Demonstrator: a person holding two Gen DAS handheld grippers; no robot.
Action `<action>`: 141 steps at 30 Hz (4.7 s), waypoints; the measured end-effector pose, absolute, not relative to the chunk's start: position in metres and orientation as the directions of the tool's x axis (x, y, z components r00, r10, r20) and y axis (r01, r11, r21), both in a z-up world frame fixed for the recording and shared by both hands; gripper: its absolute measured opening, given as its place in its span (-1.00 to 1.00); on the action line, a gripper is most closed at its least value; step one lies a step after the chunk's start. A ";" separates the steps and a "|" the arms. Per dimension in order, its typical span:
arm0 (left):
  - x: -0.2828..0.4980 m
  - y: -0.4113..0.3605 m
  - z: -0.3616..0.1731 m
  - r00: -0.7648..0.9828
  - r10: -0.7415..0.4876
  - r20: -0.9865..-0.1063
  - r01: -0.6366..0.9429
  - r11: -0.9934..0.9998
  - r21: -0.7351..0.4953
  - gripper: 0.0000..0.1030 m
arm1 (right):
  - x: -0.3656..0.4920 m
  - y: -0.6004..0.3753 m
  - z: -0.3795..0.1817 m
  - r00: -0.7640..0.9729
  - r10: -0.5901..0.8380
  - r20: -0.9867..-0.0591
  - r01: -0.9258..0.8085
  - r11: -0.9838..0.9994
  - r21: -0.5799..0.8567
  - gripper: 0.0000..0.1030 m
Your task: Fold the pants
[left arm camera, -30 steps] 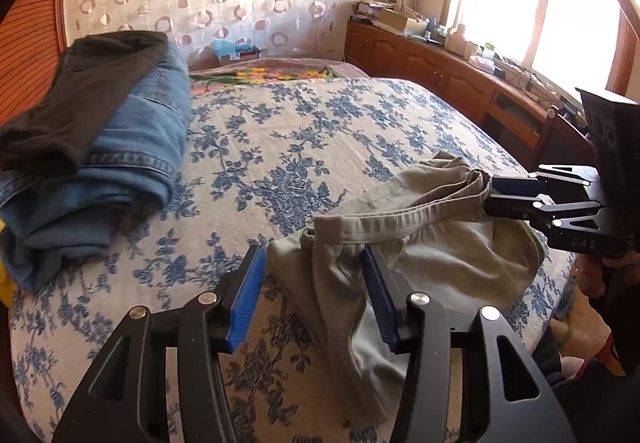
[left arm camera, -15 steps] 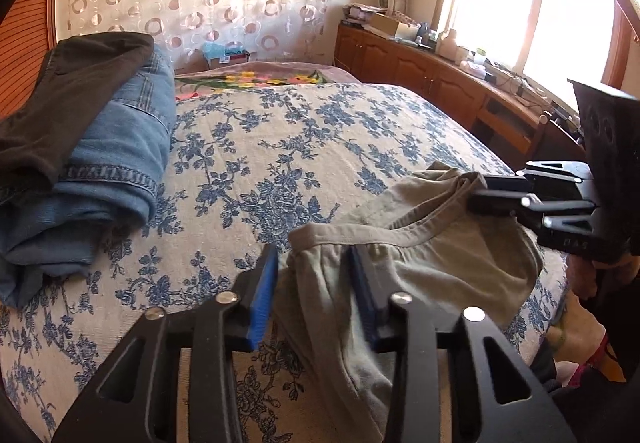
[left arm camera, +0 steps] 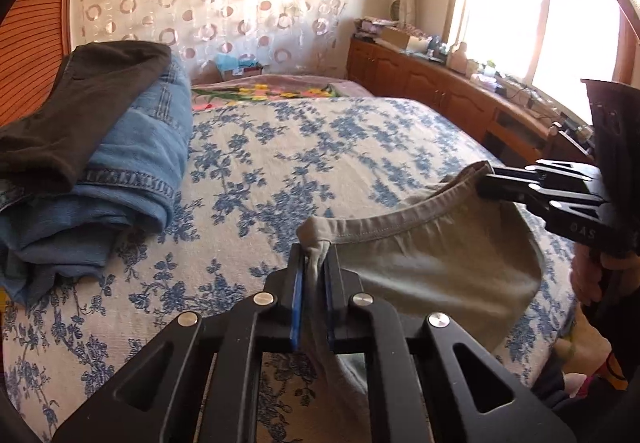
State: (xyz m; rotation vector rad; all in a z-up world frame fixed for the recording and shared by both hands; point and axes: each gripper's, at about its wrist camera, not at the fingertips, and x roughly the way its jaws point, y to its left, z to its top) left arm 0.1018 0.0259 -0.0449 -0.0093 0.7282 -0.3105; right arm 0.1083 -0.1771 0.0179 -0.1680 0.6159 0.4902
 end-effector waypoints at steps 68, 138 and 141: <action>0.097 0.021 -0.070 0.614 -0.239 -0.752 0.274 0.958 -0.081 0.18 | 0.162 -0.169 0.002 0.639 0.338 -0.691 -0.454 0.891 0.017 -0.42; 0.012 0.042 -0.044 0.679 -0.298 -0.671 0.281 0.950 -0.137 0.31 | 0.028 -0.246 0.002 0.677 0.394 -0.622 -0.422 0.900 0.110 -0.78; 0.016 0.045 -0.039 0.697 -0.278 -0.661 0.263 0.957 -0.125 0.55 | 0.028 -0.249 0.008 0.702 0.385 -0.599 -0.405 0.908 0.110 -0.35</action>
